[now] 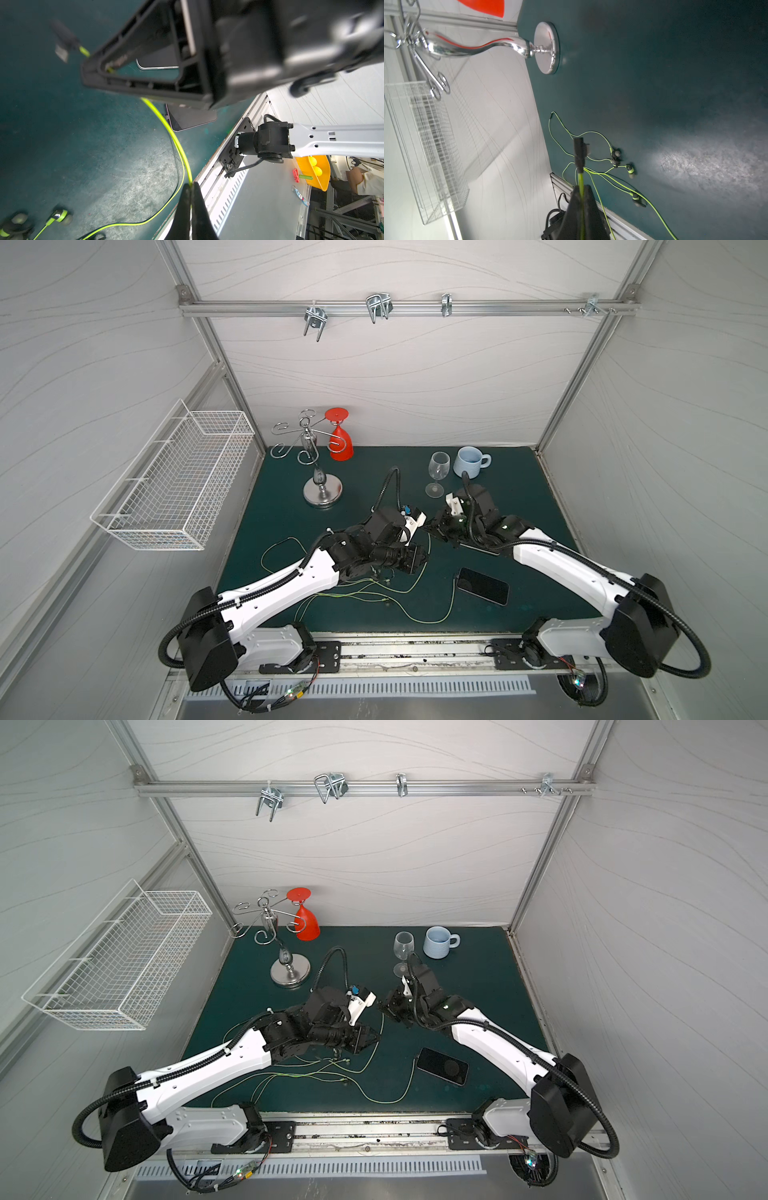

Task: Plug wired earphones into phones
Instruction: Pick up the wired earphone from the center of the board.

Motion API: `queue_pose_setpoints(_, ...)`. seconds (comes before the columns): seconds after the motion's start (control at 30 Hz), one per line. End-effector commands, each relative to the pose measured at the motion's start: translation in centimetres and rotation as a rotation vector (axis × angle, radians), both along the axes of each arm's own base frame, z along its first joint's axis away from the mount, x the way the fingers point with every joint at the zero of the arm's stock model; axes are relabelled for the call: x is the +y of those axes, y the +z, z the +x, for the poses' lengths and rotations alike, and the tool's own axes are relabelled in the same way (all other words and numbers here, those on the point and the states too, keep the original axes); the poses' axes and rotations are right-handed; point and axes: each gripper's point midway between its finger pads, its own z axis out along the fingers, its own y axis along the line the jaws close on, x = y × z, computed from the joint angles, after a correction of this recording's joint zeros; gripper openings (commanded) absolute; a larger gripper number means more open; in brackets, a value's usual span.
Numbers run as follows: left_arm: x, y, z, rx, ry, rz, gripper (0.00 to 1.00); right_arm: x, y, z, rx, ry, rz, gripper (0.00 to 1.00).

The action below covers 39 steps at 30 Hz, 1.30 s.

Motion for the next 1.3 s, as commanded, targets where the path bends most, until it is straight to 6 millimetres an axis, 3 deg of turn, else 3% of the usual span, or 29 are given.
queue_pose_setpoints(0.0, 1.2, 4.4, 1.4, -0.131, 0.088, -0.069, 0.32, -1.6, 3.2, -0.1, -0.247, 0.074, -0.147, 0.0)
queue_pose_setpoints(0.13, 5.0, 7.9, 2.8, -0.26, 0.284, -0.105, 0.51, -3.3, 5.4, 0.2, -0.528, 0.126, -0.313, 0.0)
queue_pose_setpoints(0.2, 6.6, 10.2, 3.6, -0.305, 0.385, -0.136, 0.53, -3.7, 6.7, 0.0, -0.68, 0.151, -0.373, 0.0)
queue_pose_setpoints(0.3, 7.4, 12.3, 4.6, -0.287, 0.488, -0.162, 0.53, -3.5, 8.2, -0.7, -0.879, 0.199, -0.434, 0.0)
queue_pose_setpoints(0.57, 4.6, 13.9, 6.4, -0.1, 0.579, -0.222, 0.38, -3.9, 11.1, -1.7, -1.158, 0.185, -0.634, 0.0)
queue_pose_setpoints(0.67, 4.8, 12.8, 6.7, 0.017, 0.673, -0.207, 0.37, -3.6, 11.5, -1.9, -1.19, 0.194, -0.653, 0.0)
queue_pose_setpoints(0.77, 3.7, 12.4, 6.6, 0.115, 0.689, -0.23, 0.32, -3.2, 11.5, -1.9, -1.21, 0.21, -0.675, 0.0)
queue_pose_setpoints(1.03, 2.7, 13.2, 7.2, 0.201, 0.742, -0.34, 0.34, -2.4, 11.1, -2.1, -1.243, 0.26, -0.71, 0.0)
queue_pose_setpoints(1.27, 0.6, 13.9, 7.5, 0.24, 0.705, -0.418, 0.38, -1.0, 11.1, -2.7, -1.273, 0.299, -0.696, 0.0)
